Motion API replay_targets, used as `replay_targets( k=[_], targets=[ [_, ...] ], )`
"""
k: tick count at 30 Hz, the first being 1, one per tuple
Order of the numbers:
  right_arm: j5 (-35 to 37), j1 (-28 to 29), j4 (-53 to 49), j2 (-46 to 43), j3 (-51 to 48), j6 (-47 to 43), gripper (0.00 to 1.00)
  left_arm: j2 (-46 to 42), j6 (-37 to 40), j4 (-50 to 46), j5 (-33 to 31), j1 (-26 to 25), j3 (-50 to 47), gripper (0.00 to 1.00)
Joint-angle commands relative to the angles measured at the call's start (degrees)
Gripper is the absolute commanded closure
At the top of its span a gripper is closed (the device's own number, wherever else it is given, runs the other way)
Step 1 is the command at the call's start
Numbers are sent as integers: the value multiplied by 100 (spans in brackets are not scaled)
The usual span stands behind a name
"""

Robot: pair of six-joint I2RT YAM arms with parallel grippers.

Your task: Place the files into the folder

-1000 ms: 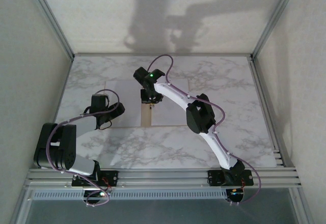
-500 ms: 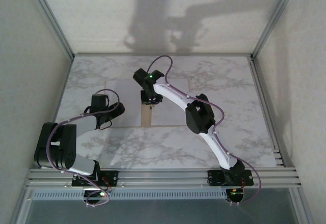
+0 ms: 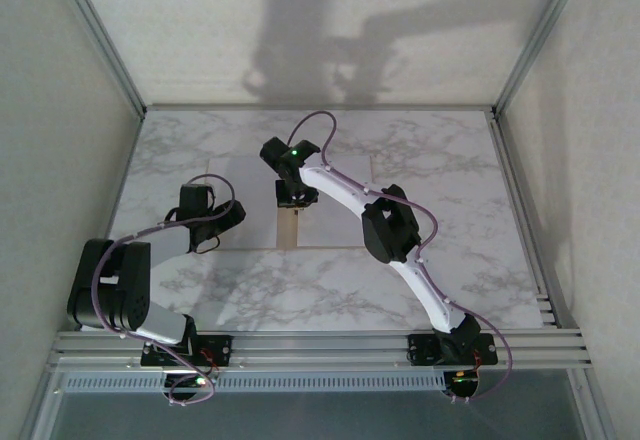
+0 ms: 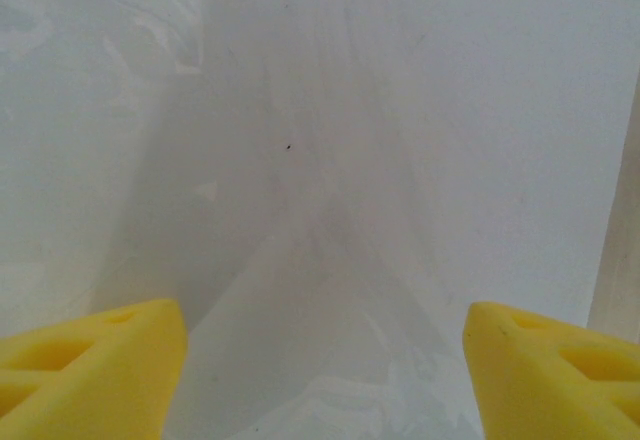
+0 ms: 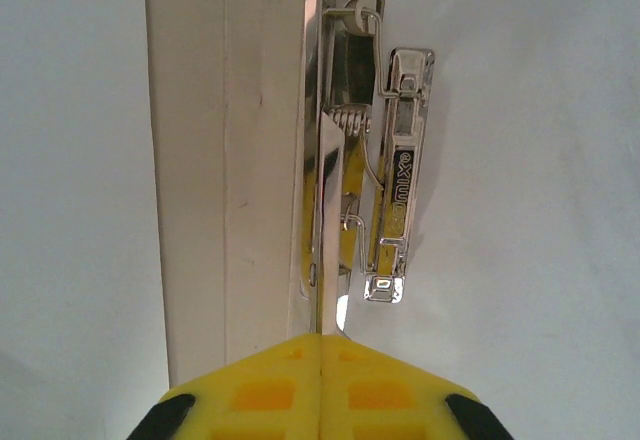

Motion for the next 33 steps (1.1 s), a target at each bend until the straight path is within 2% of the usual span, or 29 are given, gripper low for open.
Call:
replay_targets(
  k=[1, 23, 33],
  targets=[
    [324, -15, -481, 443, -164, -90, 94, 274, 31, -461, 93, 13, -78, 25],
    [578, -13, -515, 589, -357, -83, 96, 284, 30, -463, 82, 15, -84, 25],
    [464, -12, -405, 649, -437, -58, 97, 291, 25, -468, 86, 17, -86, 25]
  ],
)
